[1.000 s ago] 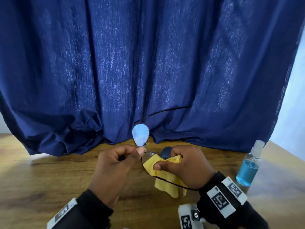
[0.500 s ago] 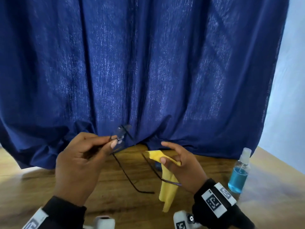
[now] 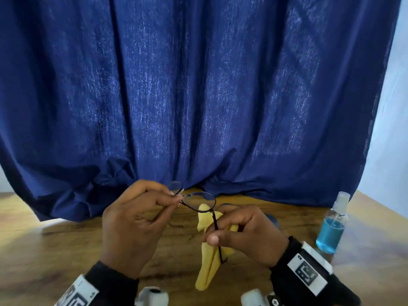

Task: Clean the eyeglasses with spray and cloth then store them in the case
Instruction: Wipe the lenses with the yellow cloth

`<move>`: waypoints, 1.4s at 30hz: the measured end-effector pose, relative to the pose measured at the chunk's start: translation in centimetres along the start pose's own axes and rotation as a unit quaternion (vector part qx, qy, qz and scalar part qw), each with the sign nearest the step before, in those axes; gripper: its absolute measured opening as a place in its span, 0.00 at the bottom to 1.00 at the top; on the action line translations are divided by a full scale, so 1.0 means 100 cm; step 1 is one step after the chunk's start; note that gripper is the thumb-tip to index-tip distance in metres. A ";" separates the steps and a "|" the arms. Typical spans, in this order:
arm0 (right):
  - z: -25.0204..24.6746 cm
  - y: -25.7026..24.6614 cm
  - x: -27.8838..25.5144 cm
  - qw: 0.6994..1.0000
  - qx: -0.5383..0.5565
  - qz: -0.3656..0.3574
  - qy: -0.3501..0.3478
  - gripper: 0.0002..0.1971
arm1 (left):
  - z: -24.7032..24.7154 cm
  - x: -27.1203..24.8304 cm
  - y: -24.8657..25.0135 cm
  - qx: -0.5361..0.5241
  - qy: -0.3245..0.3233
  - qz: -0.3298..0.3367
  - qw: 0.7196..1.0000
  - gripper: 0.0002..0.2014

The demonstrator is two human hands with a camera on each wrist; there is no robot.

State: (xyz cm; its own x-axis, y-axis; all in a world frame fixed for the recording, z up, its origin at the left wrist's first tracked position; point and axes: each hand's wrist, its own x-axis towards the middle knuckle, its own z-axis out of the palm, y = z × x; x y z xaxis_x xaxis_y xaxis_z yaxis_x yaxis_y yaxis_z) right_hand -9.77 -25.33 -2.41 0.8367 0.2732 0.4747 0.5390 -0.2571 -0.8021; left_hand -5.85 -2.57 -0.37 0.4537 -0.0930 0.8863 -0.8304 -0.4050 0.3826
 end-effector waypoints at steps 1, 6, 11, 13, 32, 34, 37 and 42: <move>0.002 0.000 0.001 1.000 -0.020 -0.011 0.002 0.05 | 0.001 0.000 0.000 -0.008 0.009 -0.022 1.000 0.04; 0.009 0.003 0.001 0.991 -0.113 -0.050 0.050 0.06 | 0.011 -0.006 0.003 -0.192 0.007 -0.304 0.933 0.10; 0.005 0.009 0.003 0.966 -0.209 -0.107 0.109 0.12 | 0.019 -0.006 0.011 -0.415 -0.071 -0.453 0.786 0.13; 0.002 0.010 0.004 0.957 -0.238 -0.108 0.121 0.13 | 0.018 -0.004 0.010 -0.437 -0.079 -0.462 0.768 0.10; -0.021 0.006 0.002 0.958 -0.277 -0.013 0.068 0.17 | 0.020 -0.008 0.005 -0.426 -0.071 -0.481 0.763 0.13; -0.028 0.000 0.000 0.951 -0.272 -0.031 0.146 0.23 | 0.020 -0.009 0.008 -0.417 -0.085 -0.458 0.781 0.13; -0.022 -0.010 -0.001 0.930 -0.246 -0.078 0.262 0.16 | 0.022 -0.014 0.016 -0.384 -0.118 -0.403 0.823 0.14; -0.006 -0.025 -0.003 0.866 -0.314 -0.191 0.338 0.07 | 0.023 -0.017 0.023 -0.291 -0.159 -0.297 0.896 0.11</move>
State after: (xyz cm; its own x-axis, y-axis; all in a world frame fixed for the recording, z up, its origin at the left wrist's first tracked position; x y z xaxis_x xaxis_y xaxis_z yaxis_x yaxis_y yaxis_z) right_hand -11.31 -25.30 -0.39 0.3361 -0.1020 0.9363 0.5586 -0.7788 -0.2854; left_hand -7.80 -5.41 -1.62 0.8638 -0.3093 0.3977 -0.3980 0.0648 0.9151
